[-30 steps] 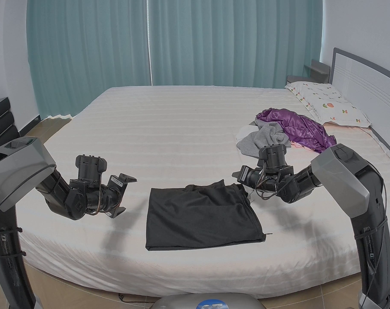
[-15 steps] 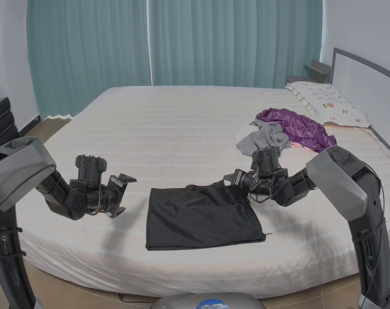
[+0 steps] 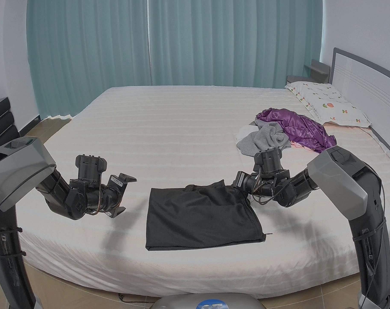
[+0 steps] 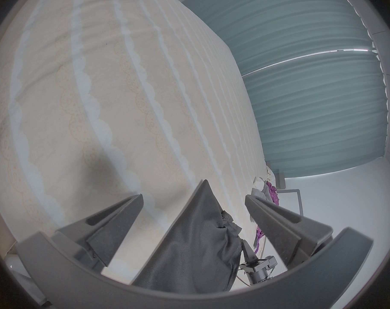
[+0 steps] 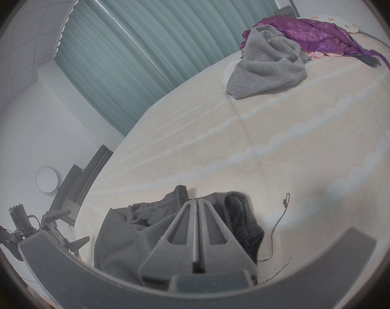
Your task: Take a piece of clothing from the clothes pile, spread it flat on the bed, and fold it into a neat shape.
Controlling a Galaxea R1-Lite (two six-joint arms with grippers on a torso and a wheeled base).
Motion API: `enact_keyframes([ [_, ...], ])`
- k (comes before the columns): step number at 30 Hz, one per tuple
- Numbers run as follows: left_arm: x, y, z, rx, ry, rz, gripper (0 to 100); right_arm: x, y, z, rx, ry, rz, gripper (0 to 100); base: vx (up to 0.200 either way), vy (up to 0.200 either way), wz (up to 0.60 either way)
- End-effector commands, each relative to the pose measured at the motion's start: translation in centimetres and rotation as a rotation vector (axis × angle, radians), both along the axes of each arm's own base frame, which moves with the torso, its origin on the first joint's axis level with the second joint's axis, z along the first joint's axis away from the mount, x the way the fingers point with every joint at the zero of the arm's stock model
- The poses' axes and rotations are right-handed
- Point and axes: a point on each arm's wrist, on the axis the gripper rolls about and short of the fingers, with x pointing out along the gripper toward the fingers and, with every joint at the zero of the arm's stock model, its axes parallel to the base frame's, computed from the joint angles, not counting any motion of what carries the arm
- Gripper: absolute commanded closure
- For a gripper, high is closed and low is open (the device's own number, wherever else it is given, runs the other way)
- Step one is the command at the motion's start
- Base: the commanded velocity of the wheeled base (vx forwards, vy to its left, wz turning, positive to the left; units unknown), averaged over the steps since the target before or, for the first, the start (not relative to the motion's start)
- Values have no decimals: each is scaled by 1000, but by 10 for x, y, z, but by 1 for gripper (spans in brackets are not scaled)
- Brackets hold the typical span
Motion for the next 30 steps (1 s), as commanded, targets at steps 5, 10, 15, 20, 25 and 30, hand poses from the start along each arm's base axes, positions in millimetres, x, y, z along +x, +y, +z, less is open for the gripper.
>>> enact_keyframes([
  [5,2,0,1,2,-11,-2,0,5,-14,14,8,-26,-45,100,0,0,0],
  [10,12,-3,7,3,-46,-5,0,9,-23,13,-6,-31,-90,100,0,0,0],
  [15,26,-16,3,65,-90,-80,0,10,-27,10,-11,-27,-105,100,0,0,0],
  [20,34,-38,-3,107,-122,-159,0,9,-28,3,-29,-15,-126,100,0,0,0],
  [25,38,-55,-13,145,-131,-219,0,9,-33,-2,-32,-8,-140,100,0,0,0],
  [30,50,-62,-31,217,-104,-173,0,11,-36,-2,-14,-3,-159,100,0,0,0],
])
